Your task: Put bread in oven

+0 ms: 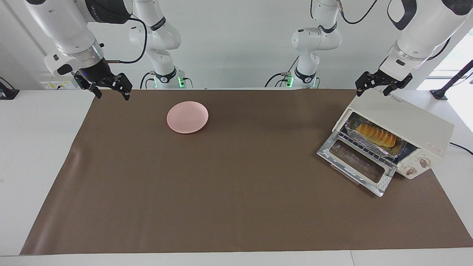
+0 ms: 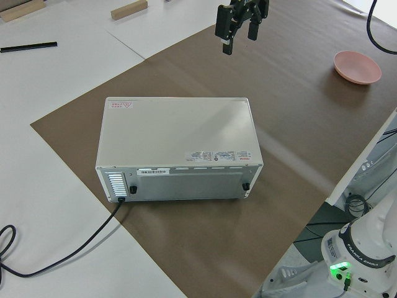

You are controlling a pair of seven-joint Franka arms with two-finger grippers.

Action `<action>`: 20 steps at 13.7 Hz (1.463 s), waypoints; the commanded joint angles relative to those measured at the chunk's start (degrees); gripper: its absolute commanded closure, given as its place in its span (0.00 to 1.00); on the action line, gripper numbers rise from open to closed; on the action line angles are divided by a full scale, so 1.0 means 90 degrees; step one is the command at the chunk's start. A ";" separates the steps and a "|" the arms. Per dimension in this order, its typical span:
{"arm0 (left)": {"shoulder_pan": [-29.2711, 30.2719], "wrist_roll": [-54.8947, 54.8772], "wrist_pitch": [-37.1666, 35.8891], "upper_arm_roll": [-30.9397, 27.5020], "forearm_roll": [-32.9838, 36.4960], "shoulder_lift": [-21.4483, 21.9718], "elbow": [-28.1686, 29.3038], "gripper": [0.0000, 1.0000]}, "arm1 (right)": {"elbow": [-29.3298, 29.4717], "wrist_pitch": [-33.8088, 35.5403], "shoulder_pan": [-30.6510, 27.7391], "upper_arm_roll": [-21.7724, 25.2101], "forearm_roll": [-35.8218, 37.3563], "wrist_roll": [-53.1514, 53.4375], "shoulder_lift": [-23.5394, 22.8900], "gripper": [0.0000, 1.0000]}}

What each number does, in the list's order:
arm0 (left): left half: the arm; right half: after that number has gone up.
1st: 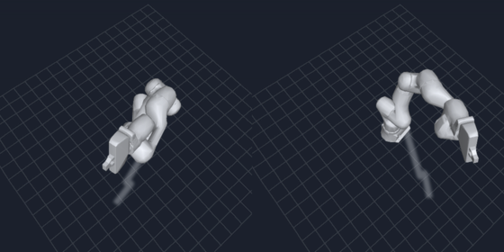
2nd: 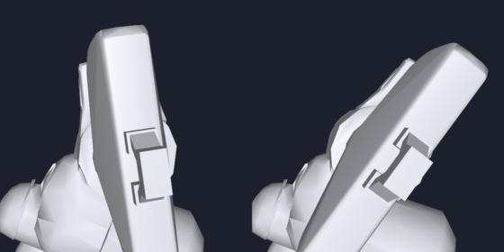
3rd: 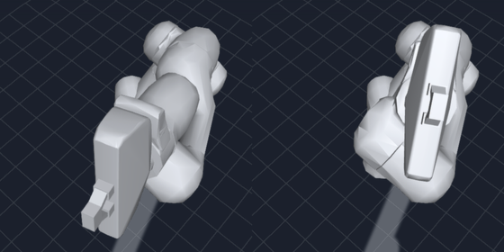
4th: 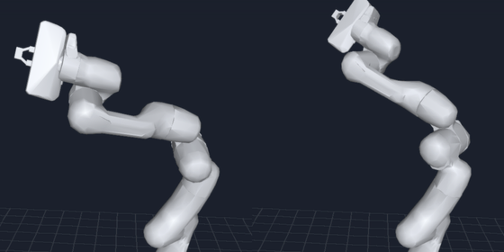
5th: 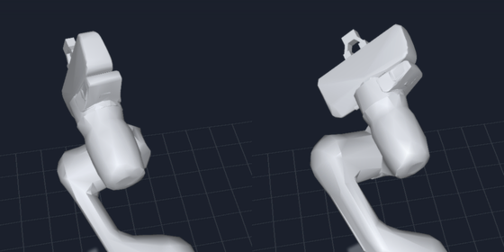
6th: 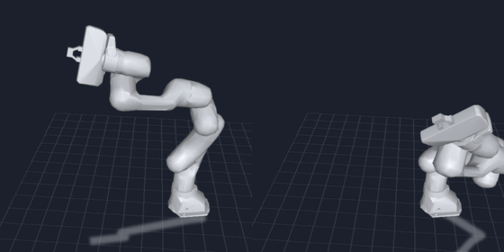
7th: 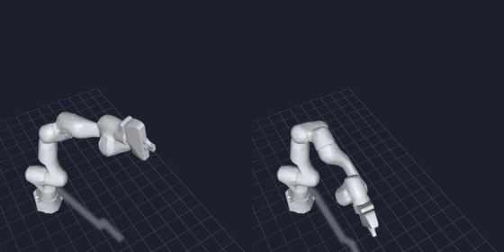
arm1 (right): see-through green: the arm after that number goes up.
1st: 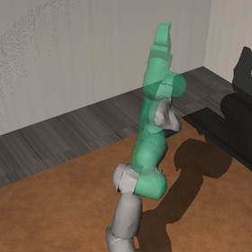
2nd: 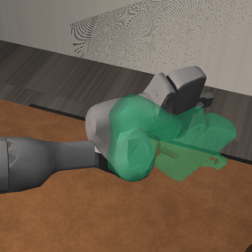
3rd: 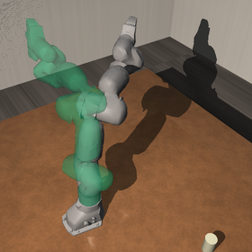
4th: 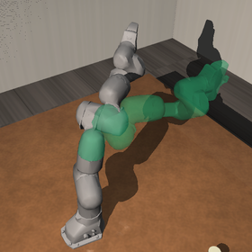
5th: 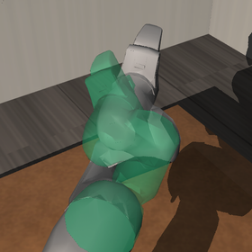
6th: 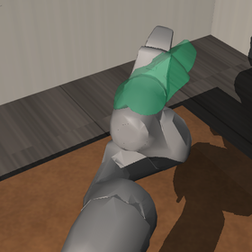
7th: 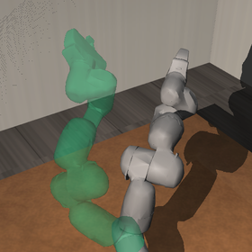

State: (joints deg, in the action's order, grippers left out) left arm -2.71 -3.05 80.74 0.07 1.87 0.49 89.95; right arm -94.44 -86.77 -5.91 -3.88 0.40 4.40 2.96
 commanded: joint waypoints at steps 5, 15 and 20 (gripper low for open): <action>0.0057 -0.0140 0.0149 0.0236 -0.0119 0.0092 0.0483 0.00 | -0.0161 -0.0095 -0.0135 -0.0057 -0.0094 -0.0118 0.0131 0.00; 0.0126 0.0015 0.0199 0.0461 -0.0119 0.0043 0.0308 0.00 | -0.0161 -0.0095 -0.0135 -0.0057 -0.0094 -0.0109 0.0131 0.00; 0.0175 0.0202 0.0940 0.0471 -0.0226 0.0024 0.0318 0.00 | -0.0161 -0.0105 -0.0135 -0.0057 -0.0094 -0.0118 0.0131 0.00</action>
State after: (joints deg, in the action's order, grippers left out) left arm -2.45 -1.85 87.35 3.57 1.47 0.43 92.58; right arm -94.44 -86.77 -5.91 -3.87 0.40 4.40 2.96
